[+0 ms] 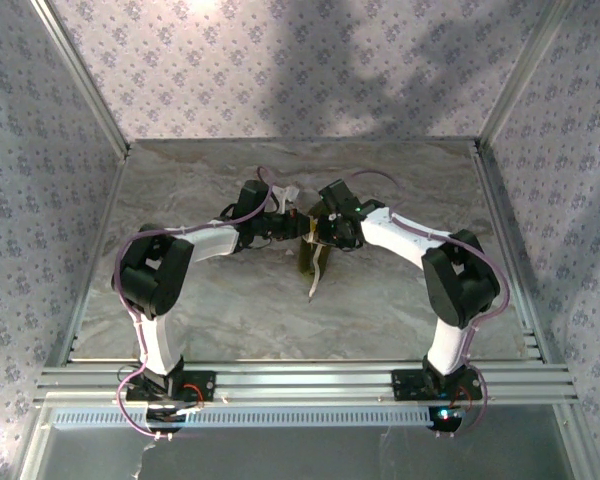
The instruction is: Tie the shoes
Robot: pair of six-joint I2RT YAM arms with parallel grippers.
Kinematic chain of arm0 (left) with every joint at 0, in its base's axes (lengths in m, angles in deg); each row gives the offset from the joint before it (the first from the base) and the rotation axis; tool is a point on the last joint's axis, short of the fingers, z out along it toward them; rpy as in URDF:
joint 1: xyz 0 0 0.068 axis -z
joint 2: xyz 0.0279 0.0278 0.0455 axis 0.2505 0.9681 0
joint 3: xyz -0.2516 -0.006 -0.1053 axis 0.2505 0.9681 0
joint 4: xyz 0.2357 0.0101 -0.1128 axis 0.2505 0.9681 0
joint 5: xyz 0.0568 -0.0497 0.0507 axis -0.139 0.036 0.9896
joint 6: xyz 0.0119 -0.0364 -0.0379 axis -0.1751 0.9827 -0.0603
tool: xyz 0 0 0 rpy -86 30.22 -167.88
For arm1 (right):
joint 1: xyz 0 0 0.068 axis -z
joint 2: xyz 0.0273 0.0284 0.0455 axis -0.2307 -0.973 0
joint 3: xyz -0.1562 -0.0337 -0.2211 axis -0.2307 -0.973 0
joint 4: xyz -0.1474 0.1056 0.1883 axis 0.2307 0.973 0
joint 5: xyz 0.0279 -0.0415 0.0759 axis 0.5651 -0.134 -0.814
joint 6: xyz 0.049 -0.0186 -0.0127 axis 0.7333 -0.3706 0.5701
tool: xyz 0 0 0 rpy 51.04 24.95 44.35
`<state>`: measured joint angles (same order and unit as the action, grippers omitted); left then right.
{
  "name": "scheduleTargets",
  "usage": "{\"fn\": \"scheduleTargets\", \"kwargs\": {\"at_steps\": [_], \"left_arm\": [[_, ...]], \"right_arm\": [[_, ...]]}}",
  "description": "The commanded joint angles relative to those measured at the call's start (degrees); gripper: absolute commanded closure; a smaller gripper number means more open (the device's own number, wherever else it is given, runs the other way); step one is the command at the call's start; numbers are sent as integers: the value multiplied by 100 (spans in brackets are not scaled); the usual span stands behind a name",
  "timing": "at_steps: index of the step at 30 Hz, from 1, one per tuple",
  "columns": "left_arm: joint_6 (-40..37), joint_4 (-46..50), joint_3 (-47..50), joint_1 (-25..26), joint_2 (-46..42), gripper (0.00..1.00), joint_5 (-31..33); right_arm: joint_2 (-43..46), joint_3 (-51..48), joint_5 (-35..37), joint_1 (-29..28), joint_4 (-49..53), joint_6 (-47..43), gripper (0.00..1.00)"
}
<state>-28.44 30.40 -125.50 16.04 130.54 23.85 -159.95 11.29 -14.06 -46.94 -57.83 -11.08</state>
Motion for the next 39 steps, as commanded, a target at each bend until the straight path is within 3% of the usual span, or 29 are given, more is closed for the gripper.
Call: {"fn": "scheduleTargets", "kwargs": {"at_steps": [1,11,30,39], "left_arm": [[-73,-143,32,48,-113,100,-49],[83,-267,172,-77,-169,100,119],[156,-192,261,-251,-50,100,280],[164,-96,252,-268,56,100,326]], "right_arm": [[-48,182,-50,12,34,-22,81],[341,-53,2,36,-95,-360,94],[1354,-1751,-2186,642,-2295,-1015,100],[1668,-2194,-2760,714,-3031,-1168,100]]}}
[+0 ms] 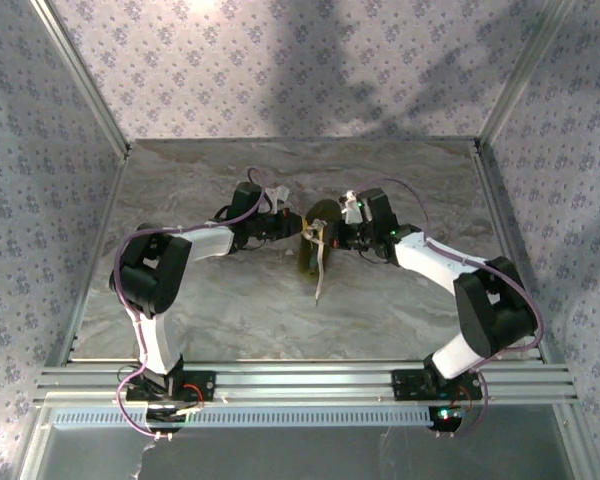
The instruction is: Tie the shoes
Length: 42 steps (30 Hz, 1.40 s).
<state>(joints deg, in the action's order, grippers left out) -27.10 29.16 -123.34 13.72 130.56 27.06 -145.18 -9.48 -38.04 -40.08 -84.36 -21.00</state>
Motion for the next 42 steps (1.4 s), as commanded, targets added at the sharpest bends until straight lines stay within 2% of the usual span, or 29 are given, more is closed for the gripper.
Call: {"fn": "scheduleTargets", "kwargs": {"at_steps": [1,4,10,14,23,29,32,34,36,42], "left_arm": [[31,35,29,-37,62,100,5],[31,31,49,-46,66,100,22],[125,-106,231,-146,-21,100,128],[137,-154,299,-187,-62,100,115],[68,-281,342,-177,-163,100,-74],[-30,-587,385,-137,-297,100,-431],[-13,-713,404,-117,-325,100,-487],[-22,-706,394,-121,-316,100,-487],[-13,-710,395,-116,-298,100,-487],[13,-713,448,-98,-309,100,-443]], "right_arm": [[235,-173,-378,28,-448,-187,100],[370,-317,-213,34,-500,-211,100],[677,-500,917,71,-56,-58,100],[582,-346,1418,72,519,23,100],[83,15,1594,-76,1163,-140,100],[-51,414,1141,-369,1601,-1000,99],[-148,700,1045,-703,2039,-1681,95],[-221,844,1303,-910,2292,-1915,92],[-266,930,1628,-1016,2376,-1914,88],[-202,1089,2455,-1012,2451,-1546,68]]}}
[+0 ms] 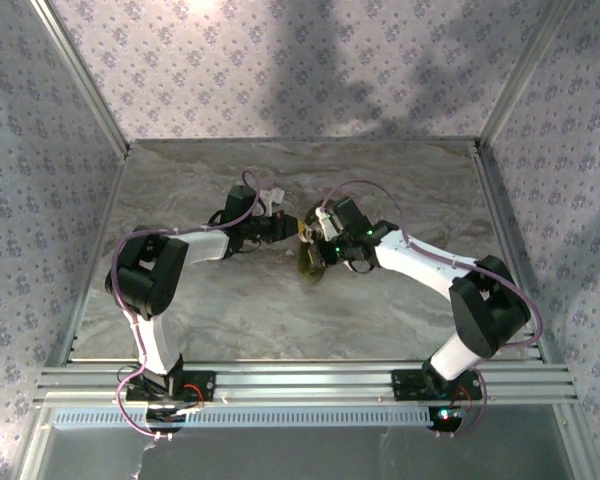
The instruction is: Tie the shoes
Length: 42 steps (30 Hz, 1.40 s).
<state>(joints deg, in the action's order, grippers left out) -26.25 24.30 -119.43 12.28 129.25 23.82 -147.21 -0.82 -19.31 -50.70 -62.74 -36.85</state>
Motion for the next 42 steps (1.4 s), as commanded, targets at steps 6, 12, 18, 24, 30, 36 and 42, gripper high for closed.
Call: {"fn": "scheduleTargets", "kwargs": {"at_steps": [6,12,18,24,30,36,42], "left_arm": [[-46,-240,160,90,-298,100,13],[-54,-319,283,185,-404,100,124],[-81,-376,348,299,-405,100,214],[-63,-390,361,322,-378,100,271],[-63,-354,409,292,-378,100,373],[-75,-357,435,257,-388,100,384],[-54,-394,479,255,-396,100,381]], "right_arm": [[175,487,1274,-101,419,831,68],[-205,1155,1962,-292,1154,2081,73],[-540,1596,1834,-349,1310,2375,72],[-875,1922,1777,-357,1611,2469,71],[-1049,2027,1744,-359,1705,2533,71],[-1195,2094,1683,-315,1723,2542,70],[-1350,2149,1560,-268,1692,2507,70]]}}
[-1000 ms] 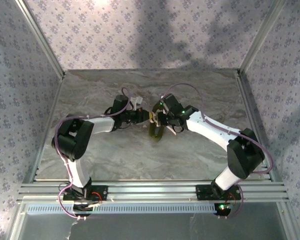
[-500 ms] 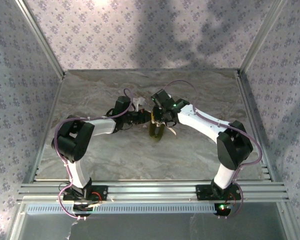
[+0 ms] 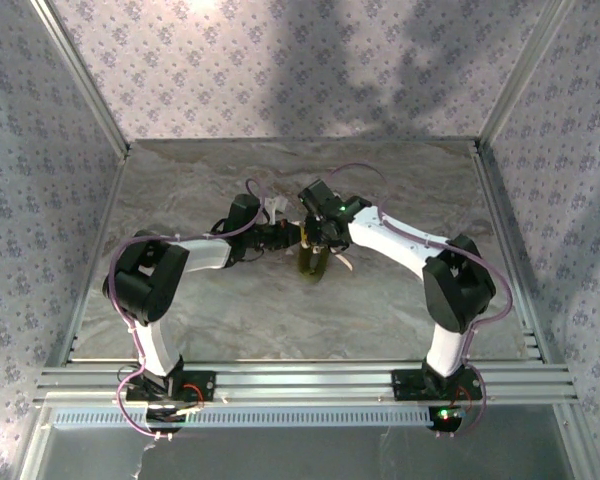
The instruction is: Tie the shoes
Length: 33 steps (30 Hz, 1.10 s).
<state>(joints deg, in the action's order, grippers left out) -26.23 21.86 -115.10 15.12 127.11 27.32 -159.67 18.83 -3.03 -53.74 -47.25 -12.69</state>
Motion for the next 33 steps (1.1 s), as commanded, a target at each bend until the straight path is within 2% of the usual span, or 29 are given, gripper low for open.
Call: {"fn": "scheduleTargets", "kwargs": {"at_steps": [1,19,24,33], "left_arm": [[-56,-149,49,-28,-182,100,27],[-56,-141,56,-28,-191,100,23],[-61,-133,50,-34,-195,100,32],[-21,-105,54,-90,-208,100,84]], "right_arm": [[-131,194,-79,37,150,81,70],[-396,325,-167,145,196,49,71],[-353,292,-221,142,91,19,76],[99,28,-220,173,-213,-206,94]]}}
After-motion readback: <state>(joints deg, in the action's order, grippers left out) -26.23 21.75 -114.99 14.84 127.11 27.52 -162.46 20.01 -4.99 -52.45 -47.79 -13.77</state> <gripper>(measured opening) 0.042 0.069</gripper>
